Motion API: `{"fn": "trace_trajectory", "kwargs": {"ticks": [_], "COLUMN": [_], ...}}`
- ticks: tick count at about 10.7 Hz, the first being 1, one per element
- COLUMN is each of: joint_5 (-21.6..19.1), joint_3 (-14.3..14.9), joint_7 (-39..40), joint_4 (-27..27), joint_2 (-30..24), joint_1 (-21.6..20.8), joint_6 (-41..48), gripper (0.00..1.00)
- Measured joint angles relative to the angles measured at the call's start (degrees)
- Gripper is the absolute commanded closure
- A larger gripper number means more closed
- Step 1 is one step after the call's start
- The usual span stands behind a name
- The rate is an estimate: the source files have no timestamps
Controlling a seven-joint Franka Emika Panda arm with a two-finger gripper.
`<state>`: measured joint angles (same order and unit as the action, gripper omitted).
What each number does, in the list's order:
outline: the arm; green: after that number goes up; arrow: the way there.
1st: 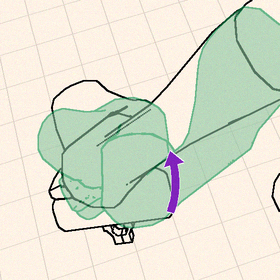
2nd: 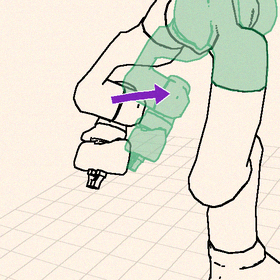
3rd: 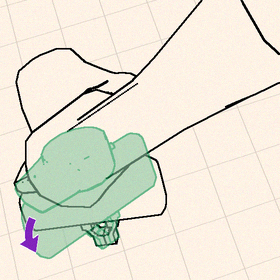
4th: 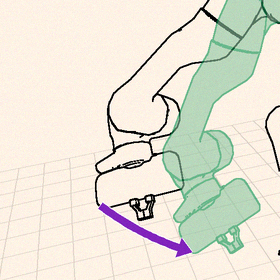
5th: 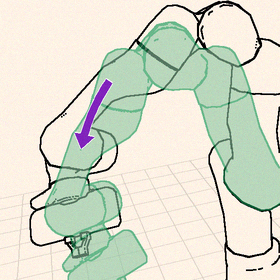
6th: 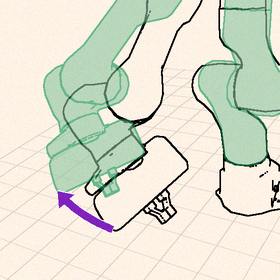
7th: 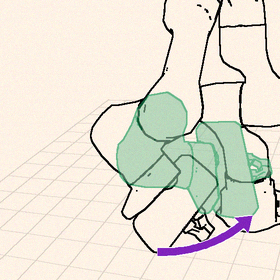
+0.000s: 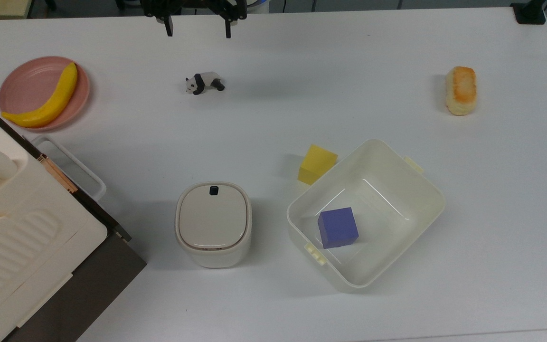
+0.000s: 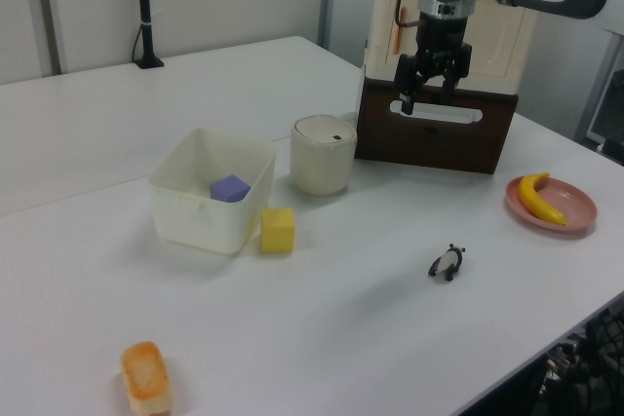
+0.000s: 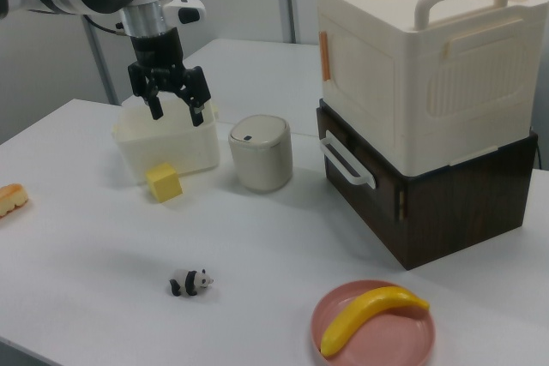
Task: Slide the drawer open
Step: 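Move the open gripper toward the dark wooden drawer's white handle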
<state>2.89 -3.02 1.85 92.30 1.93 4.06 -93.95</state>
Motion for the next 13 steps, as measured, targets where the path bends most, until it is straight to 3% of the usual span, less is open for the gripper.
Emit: {"fn": "trace_trajectory", "kwargs": {"ticks": [9,13], "joint_5": [-0.16,-0.07], "joint_3": [0.00,0.33], "joint_7": [0.30,7.56], "joint_4": [0.09,-0.21], "joint_2": [0.92,2.96], "joint_1": [0.05,1.36], "joint_6": [1.09,-0.46], "gripper": [0.00,0.00]}}
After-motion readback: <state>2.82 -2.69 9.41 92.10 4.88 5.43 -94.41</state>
